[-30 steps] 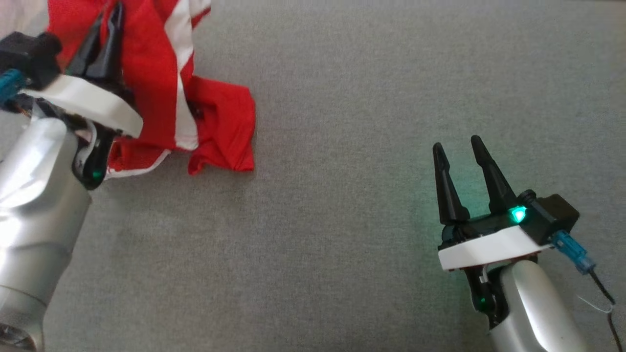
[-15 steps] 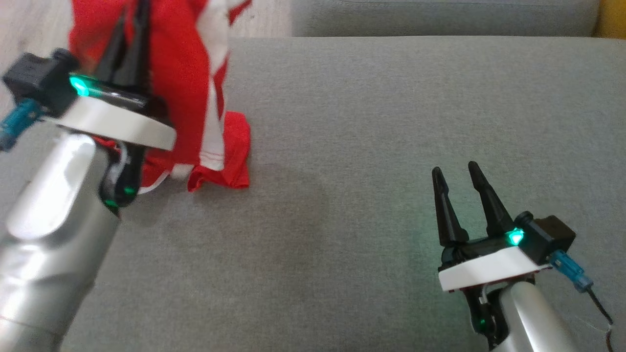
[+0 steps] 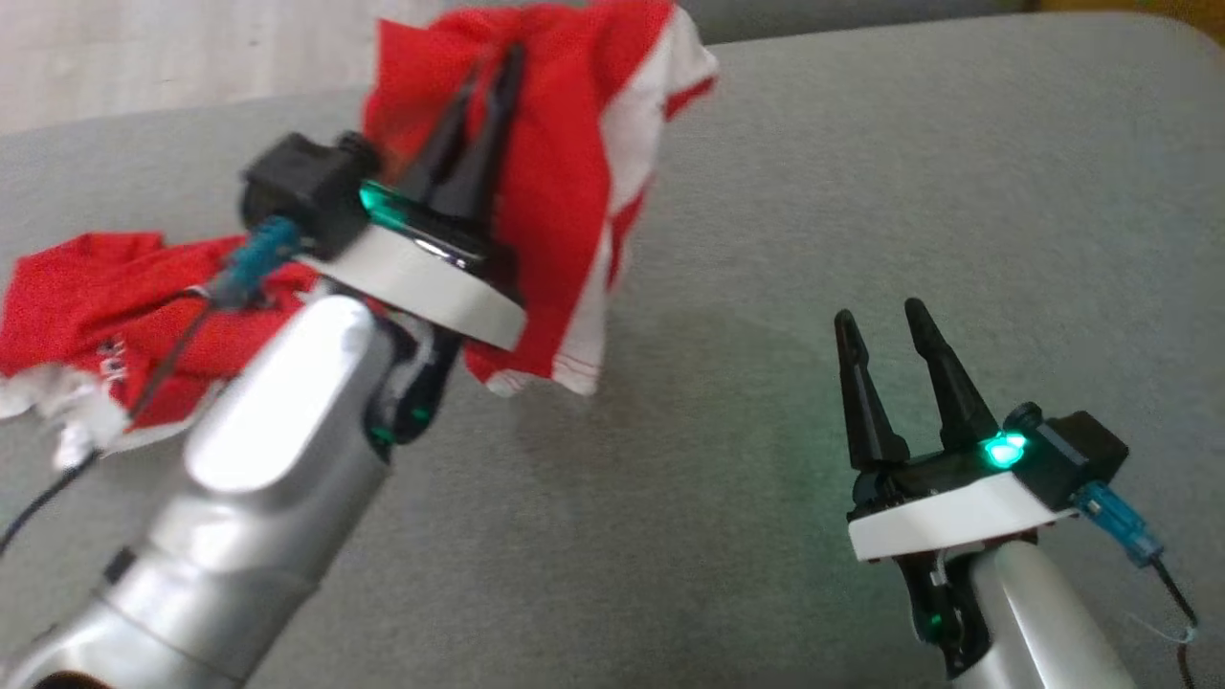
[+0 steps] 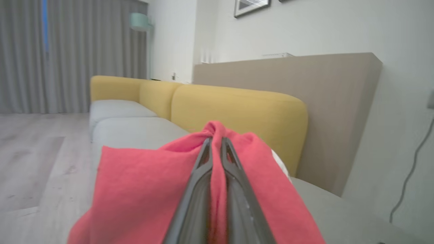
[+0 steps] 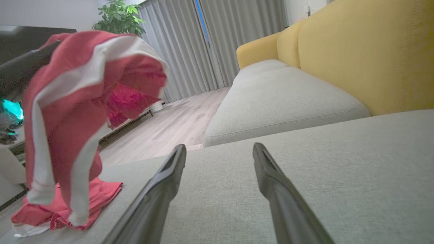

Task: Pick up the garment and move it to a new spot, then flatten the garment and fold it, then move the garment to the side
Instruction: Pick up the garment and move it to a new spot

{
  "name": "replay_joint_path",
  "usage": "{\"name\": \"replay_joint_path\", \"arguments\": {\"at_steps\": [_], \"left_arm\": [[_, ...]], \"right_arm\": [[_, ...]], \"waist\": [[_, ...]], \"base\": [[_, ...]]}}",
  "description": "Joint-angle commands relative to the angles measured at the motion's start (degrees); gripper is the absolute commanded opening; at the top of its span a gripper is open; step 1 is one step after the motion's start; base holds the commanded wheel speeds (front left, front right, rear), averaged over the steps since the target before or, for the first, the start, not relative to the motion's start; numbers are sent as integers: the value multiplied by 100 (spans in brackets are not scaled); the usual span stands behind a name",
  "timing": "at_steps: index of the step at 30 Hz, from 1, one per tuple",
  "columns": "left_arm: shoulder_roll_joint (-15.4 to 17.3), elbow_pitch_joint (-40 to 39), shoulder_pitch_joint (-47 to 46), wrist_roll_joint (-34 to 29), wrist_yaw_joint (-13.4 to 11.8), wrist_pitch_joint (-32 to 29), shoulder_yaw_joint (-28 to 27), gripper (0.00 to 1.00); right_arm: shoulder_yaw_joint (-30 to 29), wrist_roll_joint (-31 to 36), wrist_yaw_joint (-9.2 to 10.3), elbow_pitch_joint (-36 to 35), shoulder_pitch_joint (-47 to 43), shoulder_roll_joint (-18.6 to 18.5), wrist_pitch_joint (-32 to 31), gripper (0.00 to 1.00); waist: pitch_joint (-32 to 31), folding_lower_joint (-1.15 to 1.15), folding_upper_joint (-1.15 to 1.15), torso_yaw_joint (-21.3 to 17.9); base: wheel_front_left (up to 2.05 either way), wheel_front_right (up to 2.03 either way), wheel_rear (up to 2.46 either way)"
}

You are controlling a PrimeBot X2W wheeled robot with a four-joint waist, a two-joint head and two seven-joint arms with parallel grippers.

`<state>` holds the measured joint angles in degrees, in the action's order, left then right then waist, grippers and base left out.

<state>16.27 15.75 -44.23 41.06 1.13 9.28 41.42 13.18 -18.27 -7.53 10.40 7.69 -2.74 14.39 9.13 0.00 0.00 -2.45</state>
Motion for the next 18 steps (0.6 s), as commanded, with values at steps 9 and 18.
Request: {"name": "replay_joint_path", "arguments": {"at_steps": [9,18], "left_arm": [[-576,525,-670,-345,-125,1,239,0],[-975,1655,-1009,-588,-157,411,320,100]], "right_arm": [[241,-269,4,-455,487,-14,61,100],[47,-376,4,-577,514,-14,61,100]], "waist": [[645,0,0,-1048],[852,0,0,-1297]], "base": [[0,0,0],[0,0,0]]}}
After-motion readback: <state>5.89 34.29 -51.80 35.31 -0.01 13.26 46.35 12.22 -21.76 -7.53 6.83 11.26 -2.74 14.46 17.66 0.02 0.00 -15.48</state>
